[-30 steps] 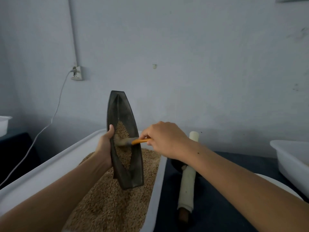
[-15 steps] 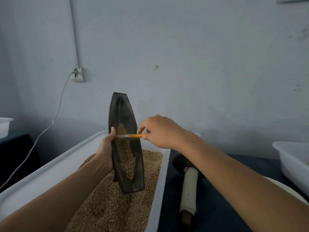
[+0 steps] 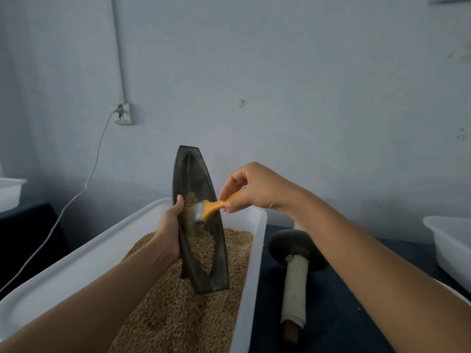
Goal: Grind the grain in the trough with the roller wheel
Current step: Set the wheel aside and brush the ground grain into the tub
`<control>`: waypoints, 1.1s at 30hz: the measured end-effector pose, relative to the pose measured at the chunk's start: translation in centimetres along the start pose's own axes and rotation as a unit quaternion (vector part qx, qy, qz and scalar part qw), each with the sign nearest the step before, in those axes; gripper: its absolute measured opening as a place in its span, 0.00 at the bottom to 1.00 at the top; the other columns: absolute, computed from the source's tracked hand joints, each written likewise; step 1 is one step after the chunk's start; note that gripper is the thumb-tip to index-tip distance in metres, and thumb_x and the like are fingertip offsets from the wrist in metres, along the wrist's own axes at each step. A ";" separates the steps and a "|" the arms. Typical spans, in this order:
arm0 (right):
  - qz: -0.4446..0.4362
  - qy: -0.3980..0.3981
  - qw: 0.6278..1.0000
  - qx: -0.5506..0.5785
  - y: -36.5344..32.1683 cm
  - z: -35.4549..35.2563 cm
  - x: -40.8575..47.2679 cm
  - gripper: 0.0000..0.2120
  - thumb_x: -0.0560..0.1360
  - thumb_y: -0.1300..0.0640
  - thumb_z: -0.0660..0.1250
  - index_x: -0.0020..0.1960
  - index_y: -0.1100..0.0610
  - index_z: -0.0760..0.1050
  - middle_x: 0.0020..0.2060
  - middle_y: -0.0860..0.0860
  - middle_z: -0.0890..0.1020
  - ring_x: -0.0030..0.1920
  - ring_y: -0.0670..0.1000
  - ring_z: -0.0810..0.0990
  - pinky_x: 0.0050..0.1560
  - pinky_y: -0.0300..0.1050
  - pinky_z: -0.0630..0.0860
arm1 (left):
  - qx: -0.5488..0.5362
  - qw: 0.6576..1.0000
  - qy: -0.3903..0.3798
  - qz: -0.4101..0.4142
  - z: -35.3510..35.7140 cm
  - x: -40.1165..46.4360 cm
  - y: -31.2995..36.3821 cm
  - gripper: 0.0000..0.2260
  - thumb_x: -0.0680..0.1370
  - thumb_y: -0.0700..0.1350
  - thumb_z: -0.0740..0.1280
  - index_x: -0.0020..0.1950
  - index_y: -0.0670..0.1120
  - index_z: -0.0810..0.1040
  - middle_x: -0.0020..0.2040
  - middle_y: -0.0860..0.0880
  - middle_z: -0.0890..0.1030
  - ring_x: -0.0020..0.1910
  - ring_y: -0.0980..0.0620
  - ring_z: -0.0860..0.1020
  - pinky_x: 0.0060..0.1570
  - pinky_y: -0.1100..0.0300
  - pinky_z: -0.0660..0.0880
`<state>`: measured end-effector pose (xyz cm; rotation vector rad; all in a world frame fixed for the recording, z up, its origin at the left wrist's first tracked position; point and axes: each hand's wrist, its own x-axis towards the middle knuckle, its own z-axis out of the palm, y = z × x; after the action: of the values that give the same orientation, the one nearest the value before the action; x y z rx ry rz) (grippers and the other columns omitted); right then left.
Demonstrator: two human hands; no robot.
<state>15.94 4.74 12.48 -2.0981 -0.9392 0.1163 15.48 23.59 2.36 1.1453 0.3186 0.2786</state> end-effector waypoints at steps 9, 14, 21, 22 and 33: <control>0.060 0.021 0.939 0.337 1.4 1.7 0.6 0.05 0.73 0.71 0.68 0.48 0.66 0.80 0.36 0.56 0.81 0.33 0.48 0.81 0.37 0.38 0.80 | -0.005 1.000 -0.004 -0.009 -0.1 -0.3 0.2 0.22 0.78 0.59 0.61 0.53 0.41 0.79 0.45 0.41 0.84 0.42 0.42 0.81 0.38 0.52 0.75; -0.034 0.151 0.959 0.239 3.2 5.6 1.5 0.06 0.75 0.61 0.70 0.50 0.62 0.81 0.40 0.53 0.81 0.35 0.46 0.81 0.39 0.41 0.82 | -0.002 1.000 -0.007 -0.006 0.0 -0.4 0.2 0.22 0.78 0.59 0.60 0.54 0.41 0.80 0.47 0.41 0.84 0.44 0.41 0.81 0.42 0.50 0.75; -0.109 0.166 0.979 -0.041 3.3 5.6 2.0 0.08 0.78 0.57 0.66 0.53 0.57 0.82 0.36 0.41 0.77 0.31 0.37 0.74 0.33 0.27 0.69 | 0.010 1.000 -0.022 -0.010 -0.2 -0.3 0.2 0.22 0.78 0.60 0.59 0.53 0.42 0.81 0.46 0.41 0.84 0.42 0.42 0.83 0.42 0.51 0.76; -0.110 0.138 0.982 -0.061 2.9 5.0 1.9 0.08 0.79 0.58 0.65 0.53 0.57 0.83 0.33 0.39 0.76 0.29 0.36 0.73 0.32 0.27 0.68 | 0.016 1.000 -0.019 -0.011 -0.2 -0.3 0.2 0.23 0.78 0.60 0.59 0.54 0.42 0.80 0.47 0.41 0.84 0.44 0.42 0.83 0.43 0.50 0.76; -0.128 0.099 0.968 -0.191 0.5 1.9 3.4 0.09 0.79 0.59 0.65 0.56 0.56 0.82 0.43 0.48 0.80 0.35 0.41 0.73 0.36 0.30 0.65 | 0.013 0.999 -0.039 -0.014 -0.3 0.1 0.0 0.23 0.78 0.61 0.59 0.53 0.42 0.80 0.45 0.41 0.84 0.38 0.43 0.84 0.38 0.53 0.76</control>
<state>17.94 8.03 11.66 -2.2551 -1.1680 -0.4320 15.47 23.91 2.27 1.1745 0.2700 0.2062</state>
